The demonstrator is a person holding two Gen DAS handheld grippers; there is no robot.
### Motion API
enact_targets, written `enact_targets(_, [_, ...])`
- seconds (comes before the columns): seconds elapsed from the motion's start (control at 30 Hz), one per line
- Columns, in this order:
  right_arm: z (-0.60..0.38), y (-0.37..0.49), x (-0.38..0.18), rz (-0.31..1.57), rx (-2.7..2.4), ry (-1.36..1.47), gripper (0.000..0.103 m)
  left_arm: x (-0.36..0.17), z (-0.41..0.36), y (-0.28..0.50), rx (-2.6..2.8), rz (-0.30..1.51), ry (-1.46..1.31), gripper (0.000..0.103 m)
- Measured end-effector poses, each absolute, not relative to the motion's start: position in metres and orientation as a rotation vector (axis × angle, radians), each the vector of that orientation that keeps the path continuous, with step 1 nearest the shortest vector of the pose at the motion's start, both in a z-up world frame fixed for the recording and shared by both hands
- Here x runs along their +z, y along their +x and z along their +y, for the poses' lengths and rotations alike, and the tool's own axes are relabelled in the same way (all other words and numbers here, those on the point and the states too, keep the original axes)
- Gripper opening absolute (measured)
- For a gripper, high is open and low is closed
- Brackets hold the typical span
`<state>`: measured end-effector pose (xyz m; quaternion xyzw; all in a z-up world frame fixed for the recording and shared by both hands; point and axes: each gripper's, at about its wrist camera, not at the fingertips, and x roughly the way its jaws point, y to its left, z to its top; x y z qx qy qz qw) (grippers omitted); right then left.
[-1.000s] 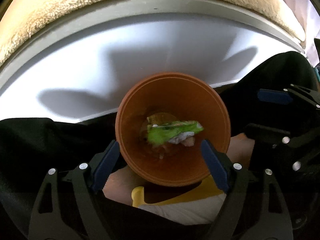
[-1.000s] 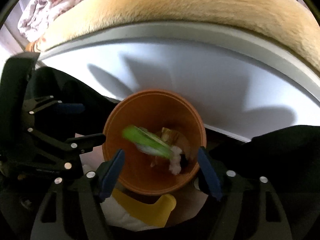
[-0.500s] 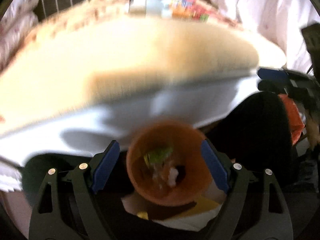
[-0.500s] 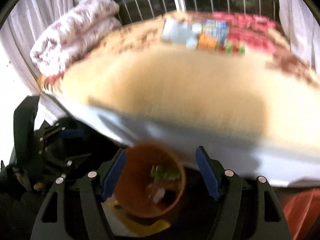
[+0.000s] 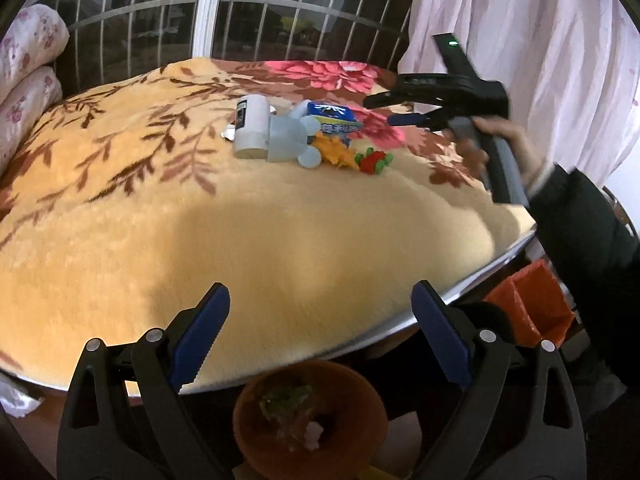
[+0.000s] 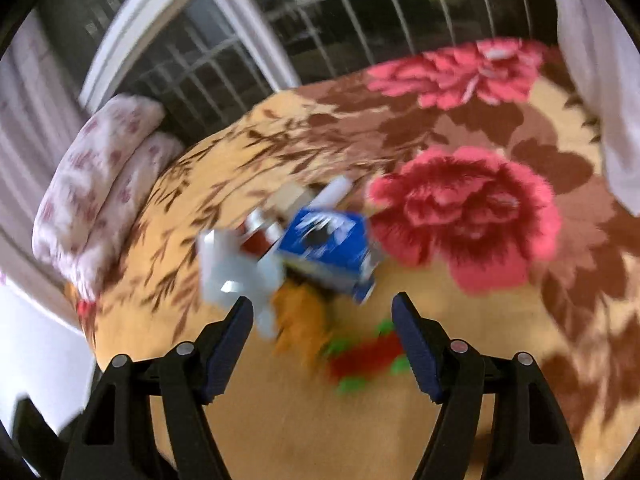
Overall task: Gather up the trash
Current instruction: 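Move the right gripper to the blue-white box and grasp it, then grasp the red-white carton with the left gripper while the right gripper holds the box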
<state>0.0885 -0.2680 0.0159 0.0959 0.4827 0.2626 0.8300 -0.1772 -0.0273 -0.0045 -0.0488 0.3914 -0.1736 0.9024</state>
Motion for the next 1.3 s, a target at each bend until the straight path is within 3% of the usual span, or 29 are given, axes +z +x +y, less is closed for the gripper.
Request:
enact_targets(0.13, [-0.266, 0.133, -0.006, 1.106, 0.593, 0.253, 0.065, -0.011, -0.020, -0.163, -0.340, 0.828, -0.108, 0.090])
enact_targets(0.23, [-0.256, 0.155, -0.020, 1.170, 0.675, 0.314, 0.049, -0.019, -0.013, -0.154, -0.328, 0.856, -0.146, 0.090])
enact_targets(0.27, [-0.250, 0.160, -0.023, 1.189, 0.703, 0.331, 0.043, -0.022, -0.011, -0.151, -0.326, 0.866, -0.157, 0.090])
enact_targets(0.3, [-0.242, 0.164, -0.026, 1.206, 0.728, 0.334, 0.029, -0.023, -0.010, -0.150, -0.322, 0.867, -0.156, 0.090])
enact_targets(0.33, [-0.235, 0.167, -0.027, 1.217, 0.759, 0.343, 0.025, -0.024, -0.010, -0.150, -0.310, 0.866, -0.150, 0.090])
enact_targets(0.37, [-0.231, 0.168, -0.027, 1.218, 0.786, 0.374, 0.010, -0.024, -0.010, -0.149, -0.302, 0.867, -0.140, 0.090])
enact_targets(0.4, [-0.229, 0.167, -0.026, 1.212, 0.810, 0.400, 0.001, -0.025, -0.011, -0.149, -0.294, 0.871, -0.128, 0.090])
enact_targets(0.87, [-0.296, 0.012, 0.069, 0.764, 0.645, 0.226, 0.002, -0.012, -0.019, -0.088, -0.242, 0.862, -0.145, 0.090])
enact_targets(1.3, [-0.309, -0.097, 0.020, 0.756, 0.613, 0.139, 0.002, 0.015, -0.033, 0.042, -0.102, 0.873, -0.150, 0.090])
